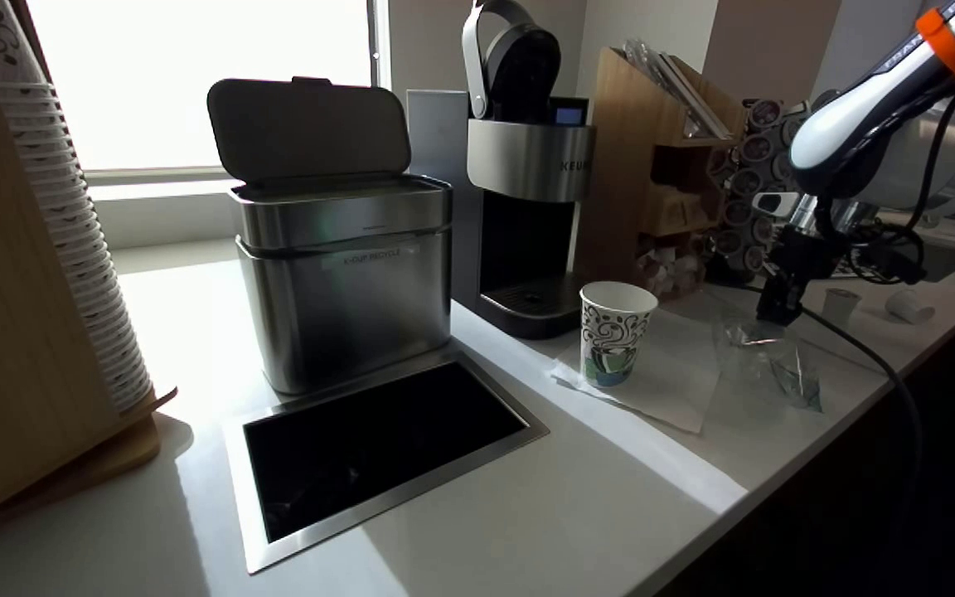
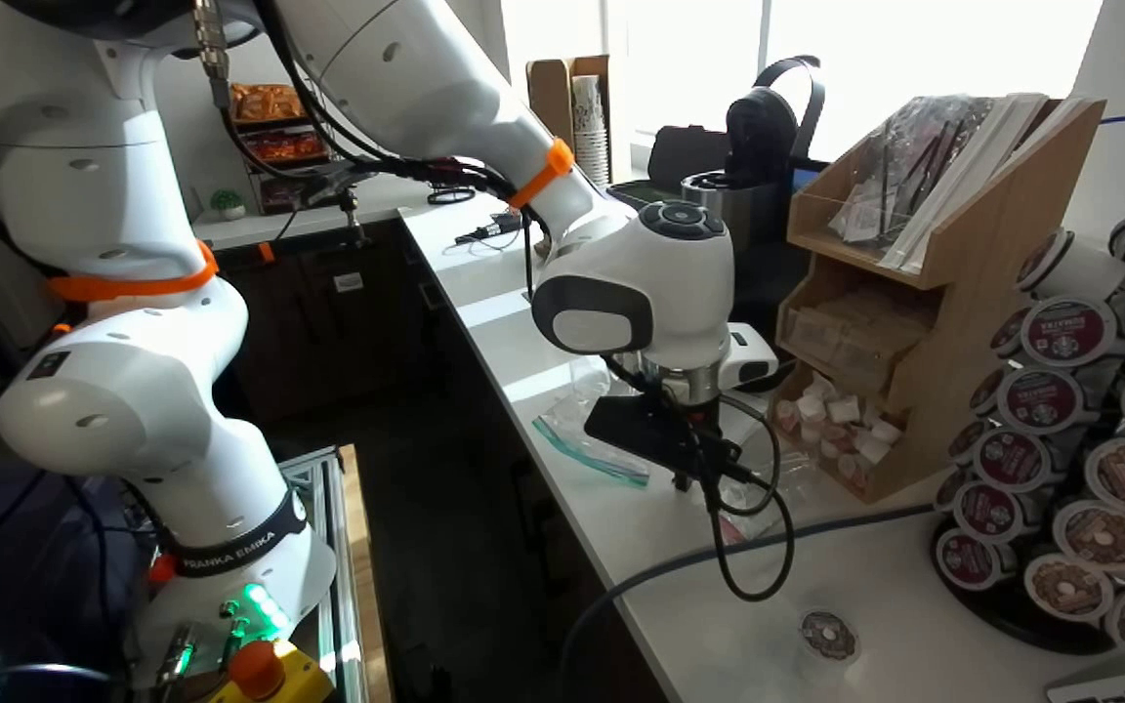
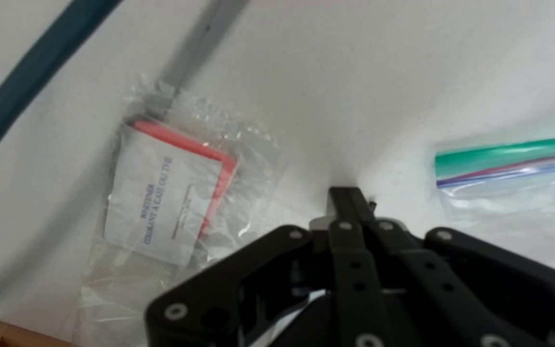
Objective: Put the black straw in the coffee cup on the left.
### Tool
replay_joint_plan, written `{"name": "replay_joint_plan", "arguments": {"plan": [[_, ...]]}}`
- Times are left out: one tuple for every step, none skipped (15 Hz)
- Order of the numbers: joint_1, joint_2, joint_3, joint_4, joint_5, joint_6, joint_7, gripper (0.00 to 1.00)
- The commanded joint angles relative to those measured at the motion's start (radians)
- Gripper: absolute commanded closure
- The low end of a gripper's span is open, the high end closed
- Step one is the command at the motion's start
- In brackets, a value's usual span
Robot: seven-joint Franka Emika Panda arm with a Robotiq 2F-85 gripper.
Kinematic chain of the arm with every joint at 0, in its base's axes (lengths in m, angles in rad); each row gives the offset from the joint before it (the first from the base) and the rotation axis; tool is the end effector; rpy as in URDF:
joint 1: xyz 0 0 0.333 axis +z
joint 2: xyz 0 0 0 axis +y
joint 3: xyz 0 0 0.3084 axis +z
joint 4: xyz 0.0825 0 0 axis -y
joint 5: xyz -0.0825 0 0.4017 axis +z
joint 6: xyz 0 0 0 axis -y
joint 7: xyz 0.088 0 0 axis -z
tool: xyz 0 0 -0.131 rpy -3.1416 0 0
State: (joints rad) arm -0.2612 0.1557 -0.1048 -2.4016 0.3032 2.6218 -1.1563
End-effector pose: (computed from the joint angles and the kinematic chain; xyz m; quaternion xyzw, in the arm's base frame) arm 0.4798 -0.1889 0.2105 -0.9616 -0.2628 -0.0733 0.0286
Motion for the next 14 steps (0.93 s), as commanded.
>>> {"name": "replay_joint_plan", "arguments": {"plan": [[-0.002,-0.037,-0.004,-0.035,-0.008,-0.004,0.002,1.00],[-0.003,-0.041,0.002,-0.038,0.014,0.005,-0.016,1.00],[-0.003,-0.045,0.006,-0.040,0.030,0.011,-0.026,1.00],[-0.003,-0.049,0.008,-0.039,0.040,0.010,-0.032,1.00],[-0.001,-0.052,0.009,-0.038,0.046,0.013,-0.033,1.00],[0.001,-0.055,0.009,-0.037,0.049,0.012,-0.033,1.00],[0.003,-0.057,0.010,-0.035,0.054,0.011,-0.033,1.00],[0.006,-0.054,0.012,-0.032,0.058,0.010,-0.030,1.00],[0.008,-0.050,0.013,-0.029,0.063,0.010,-0.032,1.00],[0.010,-0.044,0.015,-0.027,0.070,0.009,-0.032,1.00],[0.012,-0.040,0.018,-0.026,0.077,0.011,-0.033,1.00],[0.014,-0.036,0.021,-0.024,0.083,0.011,-0.032,1.00],[0.015,-0.033,0.024,-0.022,0.090,0.012,-0.034,1.00],[0.017,-0.029,0.026,-0.021,0.092,0.014,-0.031,1.00]]}}
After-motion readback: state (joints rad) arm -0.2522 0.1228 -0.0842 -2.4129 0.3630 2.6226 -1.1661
